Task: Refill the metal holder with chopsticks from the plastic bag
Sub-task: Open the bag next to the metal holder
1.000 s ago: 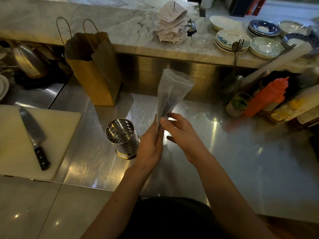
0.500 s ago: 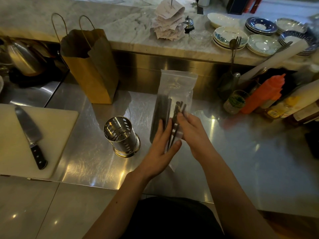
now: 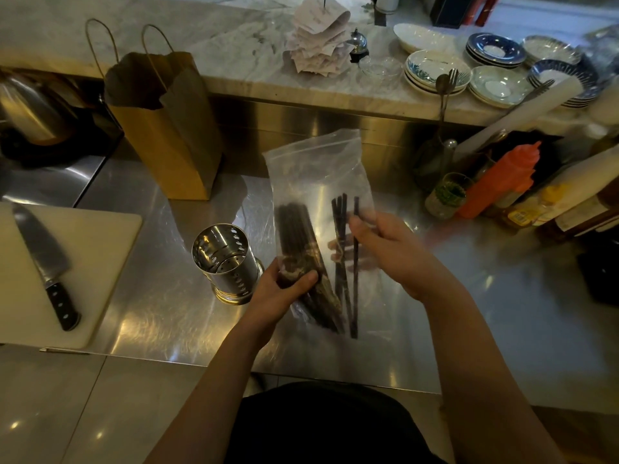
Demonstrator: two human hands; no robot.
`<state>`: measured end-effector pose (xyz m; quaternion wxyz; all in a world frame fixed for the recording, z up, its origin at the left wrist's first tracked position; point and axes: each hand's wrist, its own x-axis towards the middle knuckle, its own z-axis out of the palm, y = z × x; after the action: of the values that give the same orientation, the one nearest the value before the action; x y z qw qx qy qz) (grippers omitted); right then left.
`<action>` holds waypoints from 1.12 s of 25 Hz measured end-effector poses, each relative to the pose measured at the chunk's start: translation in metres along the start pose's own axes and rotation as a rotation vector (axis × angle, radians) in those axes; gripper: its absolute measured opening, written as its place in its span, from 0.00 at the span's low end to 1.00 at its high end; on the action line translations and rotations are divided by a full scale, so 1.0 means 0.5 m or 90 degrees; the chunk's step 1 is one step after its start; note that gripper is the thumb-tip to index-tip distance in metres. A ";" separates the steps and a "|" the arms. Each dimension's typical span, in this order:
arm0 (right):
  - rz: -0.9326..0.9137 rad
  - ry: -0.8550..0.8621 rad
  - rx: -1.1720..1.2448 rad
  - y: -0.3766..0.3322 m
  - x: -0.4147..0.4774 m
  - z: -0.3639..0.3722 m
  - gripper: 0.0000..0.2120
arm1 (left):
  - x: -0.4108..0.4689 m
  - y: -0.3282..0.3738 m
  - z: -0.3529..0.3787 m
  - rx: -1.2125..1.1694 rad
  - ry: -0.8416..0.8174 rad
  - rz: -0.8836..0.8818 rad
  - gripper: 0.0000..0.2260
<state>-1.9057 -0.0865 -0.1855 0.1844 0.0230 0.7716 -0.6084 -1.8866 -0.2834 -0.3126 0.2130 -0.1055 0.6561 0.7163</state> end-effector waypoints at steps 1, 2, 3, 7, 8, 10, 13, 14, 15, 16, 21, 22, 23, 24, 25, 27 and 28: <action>0.006 0.034 -0.054 0.003 0.000 -0.001 0.10 | 0.000 -0.010 0.001 -0.017 -0.001 -0.019 0.38; 0.010 0.062 -0.086 0.005 0.000 -0.003 0.09 | -0.002 -0.017 0.008 -0.036 0.002 -0.031 0.37; 0.008 0.073 -0.083 0.006 -0.001 -0.006 0.09 | -0.002 -0.025 0.014 -0.062 0.014 -0.035 0.36; -0.037 0.120 -0.134 0.003 -0.008 -0.011 0.05 | 0.001 -0.032 0.022 -0.136 0.027 -0.041 0.31; -0.045 0.118 -0.140 -0.002 -0.013 -0.013 0.04 | -0.001 -0.030 0.024 -0.158 0.021 -0.040 0.27; -0.079 0.073 -0.148 -0.016 -0.019 -0.013 0.04 | 0.001 -0.028 0.020 -0.199 -0.004 -0.047 0.23; -0.084 0.079 -0.237 -0.030 -0.028 -0.008 0.05 | 0.005 -0.029 0.023 -0.261 -0.054 -0.070 0.23; -0.089 0.063 -0.244 -0.034 -0.030 -0.004 0.05 | 0.008 -0.029 0.027 -0.279 -0.057 -0.078 0.22; -0.094 0.055 -0.261 -0.037 -0.030 0.002 0.05 | 0.008 -0.030 0.029 -0.297 -0.057 -0.083 0.19; -0.093 0.060 -0.282 -0.042 -0.032 0.007 0.05 | 0.006 -0.031 0.032 -0.320 -0.060 -0.085 0.16; -0.139 0.118 -0.315 -0.065 -0.035 0.012 0.04 | 0.006 -0.026 0.030 -0.409 -0.123 -0.048 0.20; -0.147 0.113 -0.313 -0.068 -0.035 0.013 0.04 | 0.009 -0.019 0.030 -0.431 -0.138 -0.043 0.23; -0.160 0.097 -0.311 -0.068 -0.035 0.019 0.04 | 0.014 -0.016 0.027 -0.452 -0.135 -0.042 0.26; -0.167 0.107 -0.318 -0.067 -0.036 0.026 0.04 | 0.017 -0.013 0.026 -0.465 -0.129 -0.044 0.30; -0.169 0.138 -0.329 -0.068 -0.034 0.028 0.04 | 0.016 -0.012 0.026 -0.474 -0.129 -0.043 0.35; -0.188 0.129 -0.322 -0.075 -0.031 0.035 0.05 | 0.014 -0.023 0.024 -0.503 -0.136 -0.048 0.42; -0.201 0.101 -0.315 -0.079 -0.030 0.037 0.05 | 0.014 -0.025 0.024 -0.515 -0.127 -0.054 0.45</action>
<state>-1.8971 -0.1112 -0.1474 0.0265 -0.0952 0.9024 -0.4195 -1.8860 -0.2700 -0.3252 0.2464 -0.1379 0.2928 0.9135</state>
